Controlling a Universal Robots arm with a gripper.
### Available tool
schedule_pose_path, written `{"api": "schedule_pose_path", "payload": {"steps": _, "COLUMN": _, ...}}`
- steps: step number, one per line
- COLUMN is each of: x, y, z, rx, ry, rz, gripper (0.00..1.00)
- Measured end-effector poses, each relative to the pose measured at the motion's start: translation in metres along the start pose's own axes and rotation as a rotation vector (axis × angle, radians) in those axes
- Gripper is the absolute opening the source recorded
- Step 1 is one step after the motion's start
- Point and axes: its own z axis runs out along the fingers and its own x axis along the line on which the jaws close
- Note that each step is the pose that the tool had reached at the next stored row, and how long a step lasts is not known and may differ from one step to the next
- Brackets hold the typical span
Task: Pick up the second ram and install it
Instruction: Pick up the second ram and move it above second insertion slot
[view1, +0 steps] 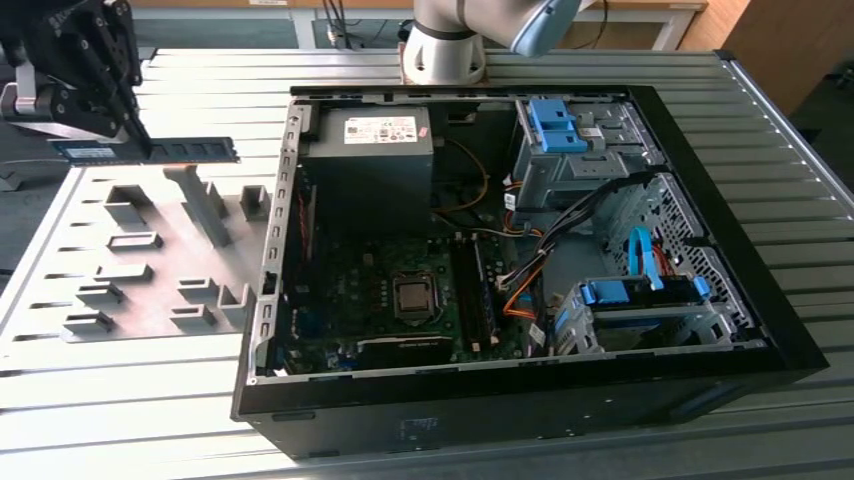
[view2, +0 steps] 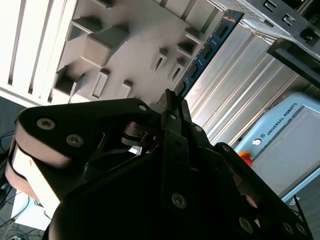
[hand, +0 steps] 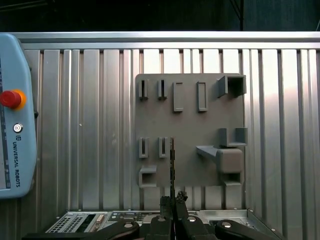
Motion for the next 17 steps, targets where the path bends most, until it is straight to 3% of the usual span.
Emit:
{"api": "schedule_pose_path", "payload": {"steps": 2, "x": -0.0001, "y": -0.0026, "z": -0.0001, "rx": 0.0000, "ry": 0.0000, "rz": 0.000, "gripper": 0.14}}
{"api": "schedule_pose_path", "payload": {"steps": 3, "x": -0.0005, "y": -0.0212, "z": -0.0005, "rx": 0.0000, "ry": -0.0001, "rz": 0.000, "gripper": 0.14}}
{"api": "schedule_pose_path", "payload": {"steps": 17, "x": -0.0009, "y": -0.0396, "z": -0.0011, "rx": 0.0000, "ry": 0.0000, "rz": 0.000, "gripper": 0.14}}
